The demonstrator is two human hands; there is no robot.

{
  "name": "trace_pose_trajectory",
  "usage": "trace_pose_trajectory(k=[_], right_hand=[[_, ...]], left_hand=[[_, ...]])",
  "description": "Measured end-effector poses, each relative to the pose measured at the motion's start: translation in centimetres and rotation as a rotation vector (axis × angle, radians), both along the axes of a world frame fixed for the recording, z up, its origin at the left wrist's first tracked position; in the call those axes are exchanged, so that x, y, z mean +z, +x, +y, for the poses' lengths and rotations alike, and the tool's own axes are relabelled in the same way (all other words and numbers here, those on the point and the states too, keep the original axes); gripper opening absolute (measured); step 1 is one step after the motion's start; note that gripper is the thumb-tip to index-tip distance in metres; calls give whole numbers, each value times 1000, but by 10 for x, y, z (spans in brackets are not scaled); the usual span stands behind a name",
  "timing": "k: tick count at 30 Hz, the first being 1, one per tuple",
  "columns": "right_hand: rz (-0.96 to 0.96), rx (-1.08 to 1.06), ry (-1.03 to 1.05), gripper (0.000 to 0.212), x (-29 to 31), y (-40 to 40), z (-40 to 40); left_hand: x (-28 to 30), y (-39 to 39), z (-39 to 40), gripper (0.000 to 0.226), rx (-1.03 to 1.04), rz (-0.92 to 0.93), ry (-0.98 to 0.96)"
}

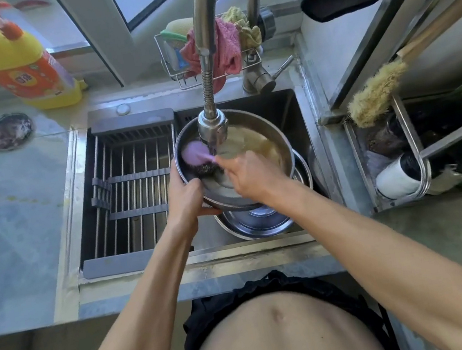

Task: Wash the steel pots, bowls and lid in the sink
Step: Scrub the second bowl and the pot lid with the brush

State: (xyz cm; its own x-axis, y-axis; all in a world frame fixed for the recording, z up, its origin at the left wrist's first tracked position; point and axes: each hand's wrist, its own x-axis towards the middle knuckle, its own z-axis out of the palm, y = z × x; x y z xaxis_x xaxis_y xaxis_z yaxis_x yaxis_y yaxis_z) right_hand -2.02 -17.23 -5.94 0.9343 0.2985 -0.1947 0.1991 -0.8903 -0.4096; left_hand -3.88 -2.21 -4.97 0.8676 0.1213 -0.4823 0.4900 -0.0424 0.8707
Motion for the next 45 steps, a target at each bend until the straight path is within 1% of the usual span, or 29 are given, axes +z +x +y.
trace_pose_trajectory(k=[2,4,7,10,12,13,15,17,18,20,22,25,26,30,33,35,36,38,40,45], right_hand=[[-26,-33,-106,56,-2,13,-9],[-44,-89,-164,58,1,23,-16],[16,-192,-179,50,6,26,-22],[197,-269,-86,32,4,18,-30],[317,-225,-34,23,6,1,-28],[353,-184,-3,22,8,-10,-23],[369,-143,167,25,14,-27,-9],[316,-192,363,28,16,-30,4],[267,-225,398,31,13,-24,7],[171,-291,344,34,-4,-10,4],[169,-320,213,33,-16,0,-10],[210,-299,124,17,-14,5,-32],[203,-298,117,16,-9,7,-38],[148,-329,77,34,6,23,-55],[7,-414,48,28,9,47,-68],[-104,-443,-21,23,8,68,-78],[-132,-430,-74,25,7,75,-82],[-163,-396,-171,36,3,93,-89],[-193,-386,-220,45,-4,110,-92],[-150,-380,-302,51,-28,149,-93]], left_hand=[[2,2,4,75,2,-6,-1],[6,-1,5,73,17,-17,17],[4,-6,10,76,98,-67,33],[-12,-3,21,86,167,-121,91],[-28,-1,27,89,155,-123,143],[-33,0,28,89,145,-123,156],[-13,-6,18,87,101,-135,190],[-5,-13,9,87,39,-119,208],[-6,-15,7,87,21,-96,213],[-5,-22,7,87,5,-80,212],[-3,-24,12,84,15,-89,202],[-2,-16,21,74,57,-28,102],[-5,-13,22,73,79,0,59],[-21,-1,19,76,105,42,-60],[-27,7,15,76,114,10,-80],[-30,14,12,78,106,-14,-58],[-30,15,13,78,102,-29,-52],[-31,20,10,77,103,-47,-49],[-28,23,6,74,101,-38,-55],[-24,34,0,74,98,-11,-55]])
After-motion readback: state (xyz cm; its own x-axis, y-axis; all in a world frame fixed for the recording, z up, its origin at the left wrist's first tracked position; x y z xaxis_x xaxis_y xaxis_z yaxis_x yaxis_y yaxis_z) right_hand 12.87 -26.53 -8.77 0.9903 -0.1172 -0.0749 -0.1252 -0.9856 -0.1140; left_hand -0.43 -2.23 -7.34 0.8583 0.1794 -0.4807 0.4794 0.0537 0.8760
